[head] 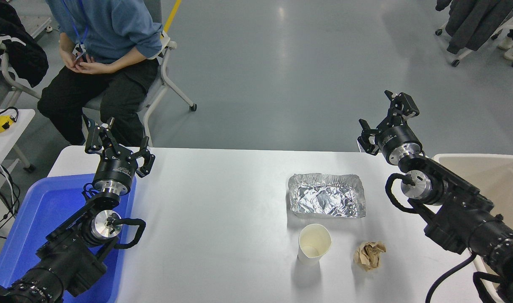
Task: Dispose of the paper cup in the dustbin
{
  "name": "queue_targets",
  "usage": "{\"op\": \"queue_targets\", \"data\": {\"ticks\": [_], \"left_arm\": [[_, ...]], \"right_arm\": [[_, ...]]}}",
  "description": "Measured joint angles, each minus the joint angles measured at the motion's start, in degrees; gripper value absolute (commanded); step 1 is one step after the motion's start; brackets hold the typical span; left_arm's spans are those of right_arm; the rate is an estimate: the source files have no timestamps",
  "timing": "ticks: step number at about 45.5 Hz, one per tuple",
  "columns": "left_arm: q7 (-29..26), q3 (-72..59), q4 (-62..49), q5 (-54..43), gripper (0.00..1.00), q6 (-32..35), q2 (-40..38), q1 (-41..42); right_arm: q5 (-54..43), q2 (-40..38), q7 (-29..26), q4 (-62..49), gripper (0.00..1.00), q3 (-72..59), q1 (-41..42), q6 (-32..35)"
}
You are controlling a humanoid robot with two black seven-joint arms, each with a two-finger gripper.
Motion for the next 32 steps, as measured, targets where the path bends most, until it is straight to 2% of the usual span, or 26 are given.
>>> {"op": "queue_targets", "data": {"ticks": [32], "left_arm": [[0.0,0.0,0.1,0.0,1.0,0.0,0.1,-0.1]], "right_arm": [[-0.1,0.1,0.0,0.6,1.0,-1.7,0.4,0.0]]}}
